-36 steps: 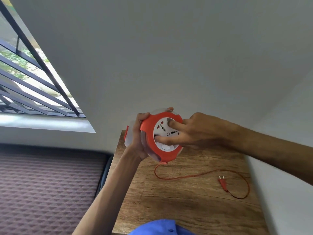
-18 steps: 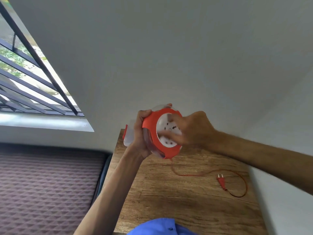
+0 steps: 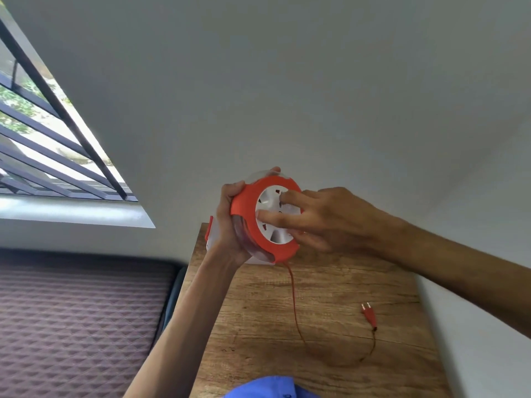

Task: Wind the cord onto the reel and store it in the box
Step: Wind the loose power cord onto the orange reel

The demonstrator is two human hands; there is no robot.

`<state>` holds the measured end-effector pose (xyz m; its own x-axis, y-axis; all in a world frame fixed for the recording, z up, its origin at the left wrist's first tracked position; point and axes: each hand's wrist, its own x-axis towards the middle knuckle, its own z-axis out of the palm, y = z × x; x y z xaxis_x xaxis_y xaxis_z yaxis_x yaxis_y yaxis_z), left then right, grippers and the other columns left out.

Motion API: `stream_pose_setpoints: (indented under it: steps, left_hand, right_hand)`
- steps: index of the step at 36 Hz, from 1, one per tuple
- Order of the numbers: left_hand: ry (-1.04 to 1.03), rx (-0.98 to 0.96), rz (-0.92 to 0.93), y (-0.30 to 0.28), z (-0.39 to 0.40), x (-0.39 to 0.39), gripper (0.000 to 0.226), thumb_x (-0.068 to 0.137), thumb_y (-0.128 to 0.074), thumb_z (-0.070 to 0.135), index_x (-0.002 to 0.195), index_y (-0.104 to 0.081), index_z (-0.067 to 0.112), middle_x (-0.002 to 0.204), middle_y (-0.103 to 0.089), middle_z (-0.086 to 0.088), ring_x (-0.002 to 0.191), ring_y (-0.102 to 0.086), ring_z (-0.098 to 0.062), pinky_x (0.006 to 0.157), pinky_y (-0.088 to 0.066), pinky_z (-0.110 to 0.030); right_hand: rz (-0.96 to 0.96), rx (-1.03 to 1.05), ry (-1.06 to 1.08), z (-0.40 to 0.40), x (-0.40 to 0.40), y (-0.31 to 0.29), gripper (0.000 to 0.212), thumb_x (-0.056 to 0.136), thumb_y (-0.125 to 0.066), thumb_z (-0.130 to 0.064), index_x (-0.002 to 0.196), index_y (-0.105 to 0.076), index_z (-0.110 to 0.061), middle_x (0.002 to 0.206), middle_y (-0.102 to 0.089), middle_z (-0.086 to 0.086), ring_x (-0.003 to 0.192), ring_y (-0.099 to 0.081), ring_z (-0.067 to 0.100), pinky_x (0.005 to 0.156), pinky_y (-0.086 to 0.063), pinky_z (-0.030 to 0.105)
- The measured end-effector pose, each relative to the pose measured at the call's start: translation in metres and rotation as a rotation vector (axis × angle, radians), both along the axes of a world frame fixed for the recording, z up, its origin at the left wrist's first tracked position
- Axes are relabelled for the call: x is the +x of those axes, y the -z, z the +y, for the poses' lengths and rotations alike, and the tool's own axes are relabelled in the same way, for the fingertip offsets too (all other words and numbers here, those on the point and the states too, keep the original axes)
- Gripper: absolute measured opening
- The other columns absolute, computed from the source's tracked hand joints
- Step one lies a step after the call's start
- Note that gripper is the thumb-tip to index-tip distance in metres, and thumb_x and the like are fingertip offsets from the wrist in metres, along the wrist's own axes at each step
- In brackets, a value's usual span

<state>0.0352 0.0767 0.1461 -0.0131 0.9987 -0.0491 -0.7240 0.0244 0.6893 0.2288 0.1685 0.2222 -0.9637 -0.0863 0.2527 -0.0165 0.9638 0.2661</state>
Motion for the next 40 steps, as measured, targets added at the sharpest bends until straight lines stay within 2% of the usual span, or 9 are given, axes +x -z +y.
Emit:
stream_pose_setpoints:
  steps: [10, 17, 21, 24, 26, 28, 31, 35, 40]
  left_hand:
    - [0.006, 0.006, -0.039, 0.001, -0.005, 0.002, 0.091, 0.098, -0.058, 0.058, 0.17, -0.04, 0.005, 0.148, -0.062, -0.022, 0.131, -0.063, -0.037, 0.108, -0.054, -0.051]
    - [-0.021, 0.008, -0.022, 0.001, -0.006, 0.001, 0.09, 0.095, -0.059, 0.059, 0.166, -0.045, 0.004, 0.154, -0.053, -0.026, 0.138, -0.052, -0.043, 0.111, -0.047, -0.053]
    - [-0.06, 0.028, 0.017, -0.002, -0.005, 0.002, 0.099, 0.092, -0.063, 0.057, 0.167, -0.039, -0.002, 0.156, -0.05, -0.034, 0.137, -0.05, -0.047, 0.112, -0.044, -0.056]
    - [-0.113, 0.038, 0.026, -0.01, -0.005, 0.009, 0.102, 0.088, -0.065, 0.057, 0.166, -0.04, -0.004, 0.154, -0.051, -0.033, 0.137, -0.05, -0.048, 0.114, -0.041, -0.057]
    - [-0.17, 0.037, 0.017, -0.016, -0.005, 0.013, 0.102, 0.085, -0.069, 0.061, 0.161, -0.046, -0.003, 0.149, -0.053, -0.028, 0.134, -0.051, -0.046, 0.109, -0.045, -0.054]
    - [-0.196, 0.044, 0.024, -0.023, -0.004, 0.013, 0.099, 0.08, -0.075, 0.062, 0.155, -0.052, 0.002, 0.146, -0.053, -0.026, 0.13, -0.05, -0.044, 0.103, -0.047, -0.051]
    - [-0.15, 0.051, 0.033, -0.02, -0.003, 0.009, 0.095, 0.082, -0.074, 0.063, 0.155, -0.053, 0.005, 0.147, -0.051, -0.028, 0.131, -0.047, -0.046, 0.108, -0.04, -0.056]
    - [-0.063, 0.028, 0.027, -0.014, -0.004, 0.004, 0.097, 0.09, -0.067, 0.061, 0.164, -0.045, 0.004, 0.149, -0.054, -0.027, 0.131, -0.053, -0.045, 0.11, -0.044, -0.055]
    - [-0.016, 0.036, 0.047, -0.005, -0.004, 0.003, 0.094, 0.096, -0.059, 0.06, 0.17, -0.039, 0.007, 0.155, -0.052, -0.027, 0.134, -0.055, -0.045, 0.111, -0.049, -0.054]
  right_hand:
    - [0.08, 0.041, 0.042, -0.017, -0.012, -0.001, 0.057, 0.102, -0.063, -0.051, 0.147, -0.058, -0.017, 0.125, -0.071, 0.021, 0.08, -0.077, 0.034, 0.06, -0.062, 0.037]
    - [0.115, 0.063, 0.013, -0.011, -0.014, 0.001, 0.07, 0.098, -0.067, -0.056, 0.145, -0.062, -0.004, 0.124, -0.076, 0.017, 0.084, -0.08, 0.033, 0.06, -0.062, 0.034]
    - [0.195, -0.006, 0.138, -0.017, -0.015, 0.004, 0.065, 0.094, -0.068, -0.064, 0.123, -0.077, -0.006, 0.089, -0.082, 0.012, 0.059, -0.074, 0.029, 0.053, -0.056, 0.029]
    - [0.347, -0.485, 0.642, -0.027, -0.028, 0.004, 0.071, 0.098, -0.051, -0.072, 0.075, -0.078, -0.011, 0.054, -0.068, 0.003, 0.044, -0.063, 0.02, 0.051, -0.047, 0.029]
    - [0.336, -1.169, 0.896, -0.023, -0.031, 0.005, 0.073, 0.104, -0.051, -0.062, 0.057, -0.072, -0.01, 0.045, -0.061, 0.001, 0.036, -0.055, 0.01, 0.048, -0.045, 0.027]
    - [0.283, -1.433, 0.94, -0.02, -0.027, 0.004, 0.069, 0.108, -0.052, -0.046, 0.053, -0.073, -0.01, 0.043, -0.061, 0.003, 0.032, -0.049, 0.01, 0.044, -0.042, 0.021]
    - [0.308, -1.157, 0.748, -0.022, -0.017, 0.004, 0.059, 0.112, -0.051, -0.039, 0.068, -0.08, -0.012, 0.054, -0.072, 0.002, 0.04, -0.062, 0.013, 0.051, -0.051, 0.021]
    - [0.226, -0.274, 0.281, -0.015, -0.001, -0.005, 0.036, 0.103, -0.067, -0.04, 0.124, -0.075, -0.012, 0.107, -0.081, 0.009, 0.067, -0.072, 0.018, 0.061, -0.054, 0.022]
    - [0.027, -0.055, 0.025, -0.008, 0.01, -0.003, 0.04, 0.102, -0.067, -0.035, 0.139, -0.064, -0.019, 0.124, -0.072, 0.019, 0.065, -0.072, 0.026, 0.052, -0.051, 0.024]
